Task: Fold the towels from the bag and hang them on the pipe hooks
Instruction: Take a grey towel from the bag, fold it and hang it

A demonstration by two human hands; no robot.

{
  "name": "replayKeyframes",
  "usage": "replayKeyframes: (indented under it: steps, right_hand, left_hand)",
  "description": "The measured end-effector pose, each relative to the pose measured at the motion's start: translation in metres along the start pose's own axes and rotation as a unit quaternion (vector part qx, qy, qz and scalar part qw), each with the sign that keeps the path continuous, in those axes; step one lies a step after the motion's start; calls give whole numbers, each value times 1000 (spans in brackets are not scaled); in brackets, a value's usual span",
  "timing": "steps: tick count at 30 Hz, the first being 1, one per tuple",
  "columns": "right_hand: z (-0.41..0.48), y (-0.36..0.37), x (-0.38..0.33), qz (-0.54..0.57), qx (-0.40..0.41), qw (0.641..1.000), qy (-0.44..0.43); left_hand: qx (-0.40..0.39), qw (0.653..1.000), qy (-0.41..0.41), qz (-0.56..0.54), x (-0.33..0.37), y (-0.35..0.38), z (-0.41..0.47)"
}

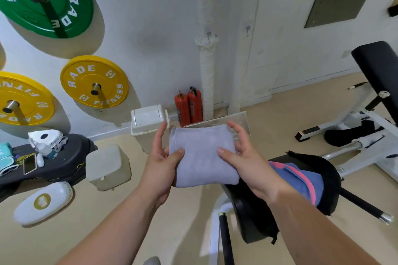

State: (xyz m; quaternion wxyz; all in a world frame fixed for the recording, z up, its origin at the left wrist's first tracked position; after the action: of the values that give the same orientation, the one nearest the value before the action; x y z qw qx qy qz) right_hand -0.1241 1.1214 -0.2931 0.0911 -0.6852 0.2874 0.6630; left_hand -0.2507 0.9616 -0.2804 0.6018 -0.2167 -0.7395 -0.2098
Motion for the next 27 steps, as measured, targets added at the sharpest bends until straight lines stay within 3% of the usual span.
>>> replayKeyframes:
  steps: [4, 8, 13, 20, 27]
  right_hand:
    - [28, 54, 12, -103, -9, 994, -16]
    - [65, 118, 13, -123, 19, 992, -10]
    - [108, 187, 4, -262, 17, 965, -17]
    - [162, 237, -12, -409, 48, 909, -58]
    - [240, 228, -30, -479, 38, 868, -129]
  left_hand:
    - [-3, 997, 43, 67, 7, -61, 31]
    - [-71, 986, 56, 140, 15, -135, 61]
    - [-108, 942, 94, 304, 36, -208, 99]
    - [-34, 918, 176, 353, 68, -250, 154]
    - [-74, 898, 206, 381, 84, -248, 241]
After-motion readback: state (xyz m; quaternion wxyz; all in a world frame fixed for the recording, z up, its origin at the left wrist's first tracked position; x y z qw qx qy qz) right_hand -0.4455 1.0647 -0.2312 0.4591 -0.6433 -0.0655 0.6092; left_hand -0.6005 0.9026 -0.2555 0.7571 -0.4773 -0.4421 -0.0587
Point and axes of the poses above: each hand's wrist, its own z-axis towards the middle knuckle, its own y-axis out of the palm, x = y × z, the point moved 3 cm from there along z, towards the middle knuckle, and after that the axes turned 7 degrees about z, right-handed, at the moved point
